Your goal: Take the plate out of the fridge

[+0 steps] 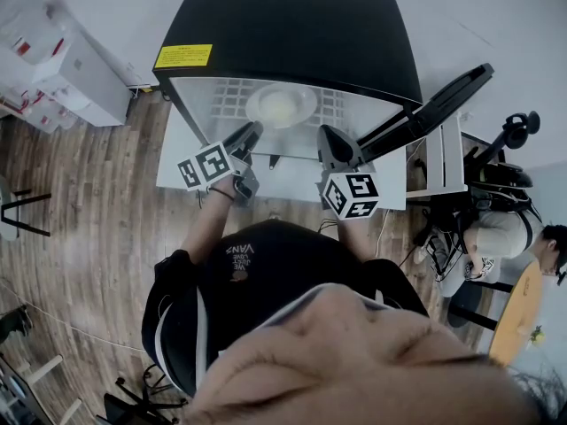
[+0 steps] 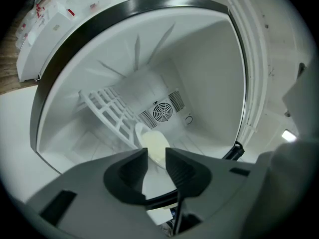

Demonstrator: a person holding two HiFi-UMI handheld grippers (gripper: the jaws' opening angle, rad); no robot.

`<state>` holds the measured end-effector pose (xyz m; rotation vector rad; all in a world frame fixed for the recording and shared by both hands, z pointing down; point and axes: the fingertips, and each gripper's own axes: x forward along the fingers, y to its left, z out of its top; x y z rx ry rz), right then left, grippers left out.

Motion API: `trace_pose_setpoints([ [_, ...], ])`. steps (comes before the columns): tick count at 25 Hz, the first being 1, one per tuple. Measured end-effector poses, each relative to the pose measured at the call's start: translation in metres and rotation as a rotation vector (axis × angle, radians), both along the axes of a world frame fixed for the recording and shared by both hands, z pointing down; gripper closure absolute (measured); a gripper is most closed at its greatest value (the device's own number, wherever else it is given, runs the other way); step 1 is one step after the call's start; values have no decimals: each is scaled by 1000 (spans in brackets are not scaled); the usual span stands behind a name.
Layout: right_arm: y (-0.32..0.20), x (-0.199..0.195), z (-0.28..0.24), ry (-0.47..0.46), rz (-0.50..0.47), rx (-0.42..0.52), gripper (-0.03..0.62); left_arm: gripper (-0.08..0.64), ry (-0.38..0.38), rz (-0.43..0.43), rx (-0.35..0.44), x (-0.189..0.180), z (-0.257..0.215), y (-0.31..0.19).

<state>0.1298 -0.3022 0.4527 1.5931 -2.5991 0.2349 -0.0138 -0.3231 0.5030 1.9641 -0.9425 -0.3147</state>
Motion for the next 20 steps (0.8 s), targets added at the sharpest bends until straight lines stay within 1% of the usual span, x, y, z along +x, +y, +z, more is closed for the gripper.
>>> trace_pose_setpoints([
  [8, 0, 1, -2, -2, -1, 4, 580, 442, 86, -25, -66, -2, 3, -1],
  [13, 0, 2, 0, -2, -1, -2, 580, 440, 172, -33, -117, 0, 7, -7],
  [20, -1, 5, 1, -2, 3, -6, 580, 440, 219, -50, -161, 1, 10, -14],
])
